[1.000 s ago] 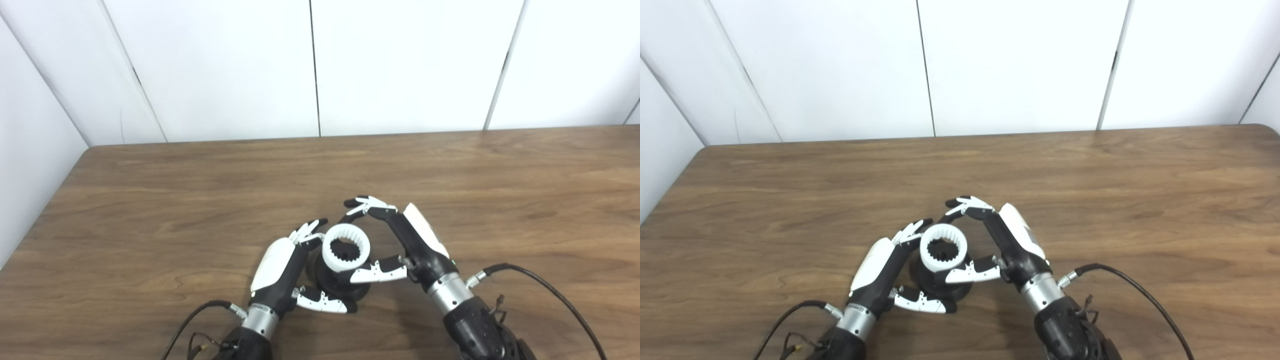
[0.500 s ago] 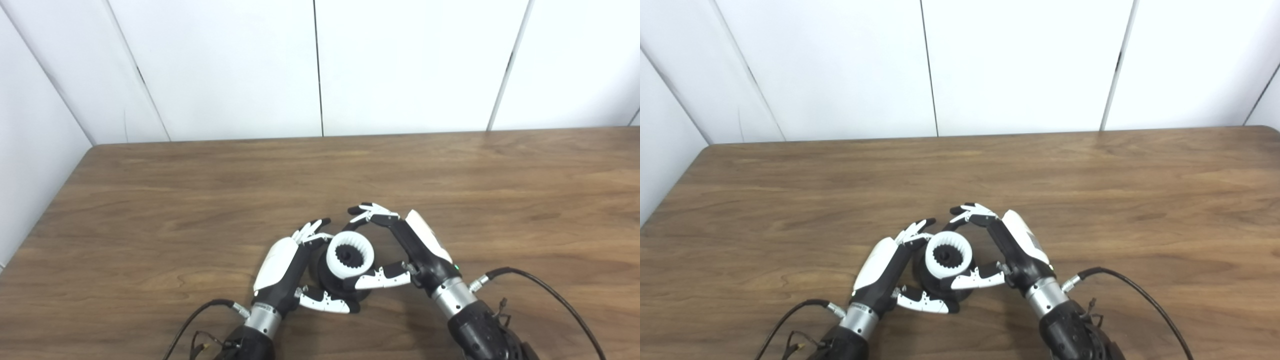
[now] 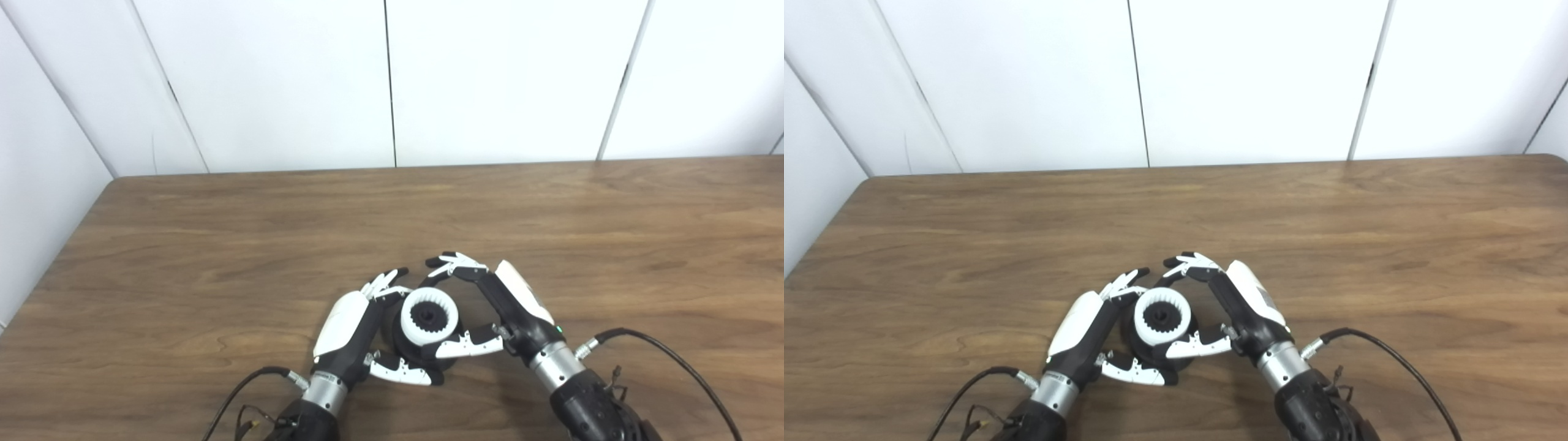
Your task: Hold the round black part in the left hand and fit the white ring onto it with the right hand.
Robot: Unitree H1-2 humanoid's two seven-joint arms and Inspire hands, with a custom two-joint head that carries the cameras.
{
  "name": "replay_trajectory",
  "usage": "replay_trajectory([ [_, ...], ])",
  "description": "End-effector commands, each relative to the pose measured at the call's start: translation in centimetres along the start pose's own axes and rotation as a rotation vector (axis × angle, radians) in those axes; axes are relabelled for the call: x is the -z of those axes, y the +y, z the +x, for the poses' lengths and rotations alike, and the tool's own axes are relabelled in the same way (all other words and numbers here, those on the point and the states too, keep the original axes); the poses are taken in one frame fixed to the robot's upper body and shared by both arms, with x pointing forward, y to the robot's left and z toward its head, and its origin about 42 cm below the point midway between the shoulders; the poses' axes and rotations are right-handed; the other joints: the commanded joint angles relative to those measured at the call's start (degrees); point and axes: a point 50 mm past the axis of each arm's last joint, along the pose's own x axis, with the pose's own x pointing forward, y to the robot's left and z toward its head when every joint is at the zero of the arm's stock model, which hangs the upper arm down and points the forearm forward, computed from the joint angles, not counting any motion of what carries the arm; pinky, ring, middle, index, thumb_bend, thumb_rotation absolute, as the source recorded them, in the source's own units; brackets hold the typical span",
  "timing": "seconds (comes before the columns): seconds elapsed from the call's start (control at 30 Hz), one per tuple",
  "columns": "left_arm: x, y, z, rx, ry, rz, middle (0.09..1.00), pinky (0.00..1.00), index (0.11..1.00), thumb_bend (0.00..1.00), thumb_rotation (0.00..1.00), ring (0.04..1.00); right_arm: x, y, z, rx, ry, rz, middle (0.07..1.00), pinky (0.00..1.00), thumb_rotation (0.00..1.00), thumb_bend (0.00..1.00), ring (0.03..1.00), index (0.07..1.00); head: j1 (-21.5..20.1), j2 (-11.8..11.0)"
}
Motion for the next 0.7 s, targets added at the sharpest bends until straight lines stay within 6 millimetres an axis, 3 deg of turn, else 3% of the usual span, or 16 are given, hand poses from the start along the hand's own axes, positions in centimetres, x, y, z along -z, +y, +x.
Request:
replay_trajectory([
  [0.0, -0.3, -0.3, 0.3, 0.033, 0.004, 0.013, 0.955, 0.97, 0.582, 0.92, 0.21, 0.974, -1.2, 0.2, 0.4, -0.007, -0.065, -0.006, 0.823, 0.90, 0.15, 0.52, 0.910, 0.481, 0.03, 0.07],
  [0.3, -0.2, -0.2, 0.3, 0.026, 0.003, 0.018, 0.952, 0.96, 0.576, 0.93, 0.22, 0.969, -0.9, 0.1, 0.3, -0.016, -0.052, -0.019, 0.815, 0.90, 0.15, 0.52, 0.903, 0.481, -0.08, 0.14],
  [0.5, -0.1, -0.1, 0.3, 0.031, 0.004, 0.019, 0.955, 0.96, 0.577, 0.92, 0.21, 0.974, -0.6, -0.9, 0.1, -0.043, 0.015, -0.076, 0.863, 0.81, 0.16, 0.52, 0.908, 0.496, -0.14, 0.18],
  [0.53, -0.1, -0.1, 0.3, 0.031, 0.005, 0.018, 0.956, 0.96, 0.576, 0.92, 0.21, 0.974, -0.6, -1.1, 0.1, -0.050, 0.020, -0.080, 0.873, 0.80, 0.24, 0.69, 0.908, 0.591, -0.13, 0.24],
  [0.57, -0.1, 0.0, 0.3, 0.032, 0.006, 0.017, 0.956, 0.96, 0.576, 0.92, 0.21, 0.976, -0.6, -1.3, 0.1, -0.058, 0.023, -0.085, 0.886, 0.80, 0.30, 0.78, 0.912, 0.663, -0.15, 0.23],
  [0.6, -0.1, 0.0, 0.3, 0.034, 0.007, 0.015, 0.958, 0.97, 0.577, 0.92, 0.21, 0.977, -0.5, -1.4, 0.1, -0.076, 0.025, -0.090, 0.898, 0.79, 0.35, 0.85, 0.916, 0.718, -0.15, 0.23],
  [0.67, 0.0, 0.0, 0.2, 0.038, 0.008, 0.014, 0.960, 0.97, 0.579, 0.92, 0.21, 0.981, -0.5, -1.7, 0.1, -0.113, 0.028, -0.097, 0.920, 0.80, 0.40, 0.90, 0.922, 0.772, -0.29, 0.20],
])
